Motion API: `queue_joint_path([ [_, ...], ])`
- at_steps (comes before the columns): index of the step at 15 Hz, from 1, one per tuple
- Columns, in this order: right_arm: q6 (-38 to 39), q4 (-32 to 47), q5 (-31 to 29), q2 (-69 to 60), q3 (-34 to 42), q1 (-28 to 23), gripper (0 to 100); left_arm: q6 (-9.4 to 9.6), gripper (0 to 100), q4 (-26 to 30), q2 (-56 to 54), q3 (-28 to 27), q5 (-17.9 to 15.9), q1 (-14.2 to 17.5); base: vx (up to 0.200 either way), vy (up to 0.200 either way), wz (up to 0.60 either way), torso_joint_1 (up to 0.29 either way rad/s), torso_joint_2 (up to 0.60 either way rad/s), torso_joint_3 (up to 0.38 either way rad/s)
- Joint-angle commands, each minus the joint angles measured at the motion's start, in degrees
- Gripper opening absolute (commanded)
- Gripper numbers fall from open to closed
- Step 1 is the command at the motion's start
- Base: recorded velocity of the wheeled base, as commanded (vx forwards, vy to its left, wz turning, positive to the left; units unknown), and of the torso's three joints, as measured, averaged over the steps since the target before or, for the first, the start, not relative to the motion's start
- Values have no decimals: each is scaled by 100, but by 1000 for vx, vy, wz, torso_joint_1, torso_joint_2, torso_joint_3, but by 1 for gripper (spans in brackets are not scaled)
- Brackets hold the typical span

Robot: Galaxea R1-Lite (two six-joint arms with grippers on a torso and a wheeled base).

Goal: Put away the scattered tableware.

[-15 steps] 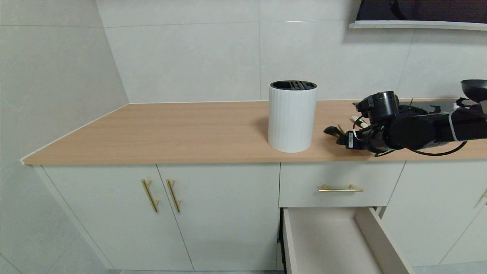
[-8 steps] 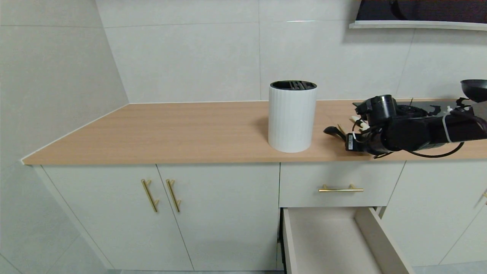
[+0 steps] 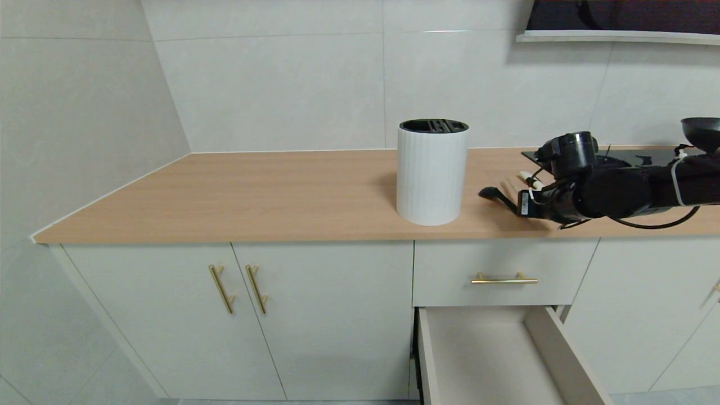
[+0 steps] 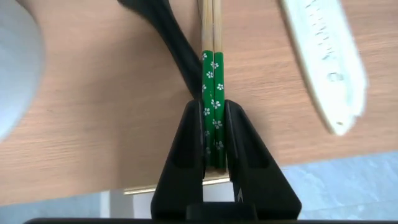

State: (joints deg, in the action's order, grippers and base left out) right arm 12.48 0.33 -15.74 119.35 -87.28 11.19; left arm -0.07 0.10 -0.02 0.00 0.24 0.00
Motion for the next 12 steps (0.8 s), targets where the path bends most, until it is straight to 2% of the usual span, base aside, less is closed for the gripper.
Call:
queue_joint_path([
  [1,123,116,45,-816,467,50,0,-1,100,-1,2,0,2,0,0,0,0,0,0,0],
  [3,255,187,273,-1845,1302,85,0,-1,100,-1,2,0,2,0,0,0,0,0,0,0],
  [6,228,204,1126,-3154,2383,129,0,-1,100,-1,2,0,2,0,0,0,0,0,0,0],
  [8,228,960,1310,-3857,2620,322,0,-1,100,-1,2,0,2,0,0,0,0,0,0,0],
  [9,219,1822,1486,-4244,2585,401,0,-1,100,-1,2,0,2,0,0,0,0,0,0,0],
  [11,167,2446,2268,-4517,2664,542,0,-1,100,-1,2,0,2,0,0,0,0,0,0,0],
  [12,105,2595,2444,-4543,2673,551,0,-1,100,-1,2,0,2,0,0,0,0,0,0,0],
])
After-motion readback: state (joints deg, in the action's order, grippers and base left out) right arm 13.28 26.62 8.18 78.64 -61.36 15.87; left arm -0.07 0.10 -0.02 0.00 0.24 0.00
